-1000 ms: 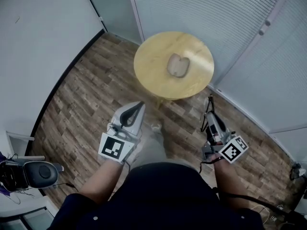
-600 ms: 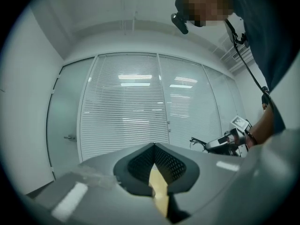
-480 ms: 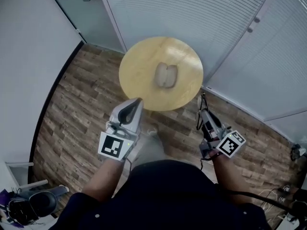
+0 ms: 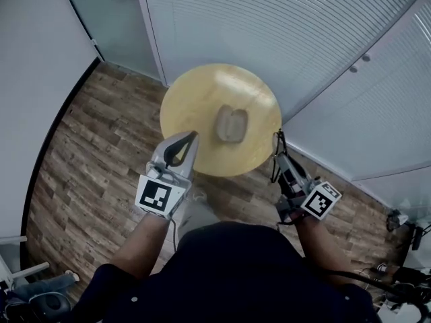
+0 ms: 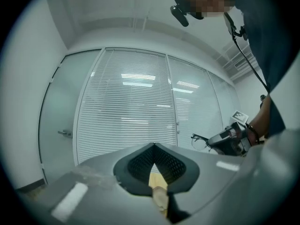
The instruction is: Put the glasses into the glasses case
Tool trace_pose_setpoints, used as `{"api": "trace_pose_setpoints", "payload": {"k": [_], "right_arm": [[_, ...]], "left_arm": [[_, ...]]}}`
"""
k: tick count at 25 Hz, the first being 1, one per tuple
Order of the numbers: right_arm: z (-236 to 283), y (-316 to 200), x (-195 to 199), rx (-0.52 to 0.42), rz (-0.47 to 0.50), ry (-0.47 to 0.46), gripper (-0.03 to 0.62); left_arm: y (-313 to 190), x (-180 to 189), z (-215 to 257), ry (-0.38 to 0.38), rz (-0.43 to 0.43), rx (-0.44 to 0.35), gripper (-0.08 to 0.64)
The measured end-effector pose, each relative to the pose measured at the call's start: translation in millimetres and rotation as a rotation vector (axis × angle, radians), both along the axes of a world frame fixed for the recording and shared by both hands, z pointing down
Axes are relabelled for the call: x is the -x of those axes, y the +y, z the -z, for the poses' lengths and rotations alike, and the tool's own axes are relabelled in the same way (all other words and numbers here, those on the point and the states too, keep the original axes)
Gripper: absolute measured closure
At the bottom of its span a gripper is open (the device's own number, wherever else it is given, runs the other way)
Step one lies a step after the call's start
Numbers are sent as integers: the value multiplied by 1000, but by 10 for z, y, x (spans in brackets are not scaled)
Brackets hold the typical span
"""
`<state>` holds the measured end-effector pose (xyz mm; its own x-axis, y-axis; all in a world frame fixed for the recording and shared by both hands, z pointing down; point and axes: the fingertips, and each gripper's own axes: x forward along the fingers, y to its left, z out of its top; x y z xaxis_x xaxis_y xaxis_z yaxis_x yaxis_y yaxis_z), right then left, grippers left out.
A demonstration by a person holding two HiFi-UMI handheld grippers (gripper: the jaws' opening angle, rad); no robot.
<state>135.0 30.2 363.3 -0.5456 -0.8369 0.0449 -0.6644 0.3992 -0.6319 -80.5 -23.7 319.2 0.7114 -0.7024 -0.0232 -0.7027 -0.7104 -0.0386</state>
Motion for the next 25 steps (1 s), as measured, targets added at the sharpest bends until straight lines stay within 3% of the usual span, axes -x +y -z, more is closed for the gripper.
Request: {"api": "trace_pose_setpoints", "payload": {"k": [7,17,25], "right_arm": [[-52,-511,267,34,28,-3,563],[-245,-1356,589,91,-48,-48,563],[-307,-1760,447,136,-77,-64,563]], "left_arm": [[-362,42,-3,15,-26,26,560],[-1170,270,-119,1,-59,91,560],[-1578,-5,-150,6,-95,112,560]]}}
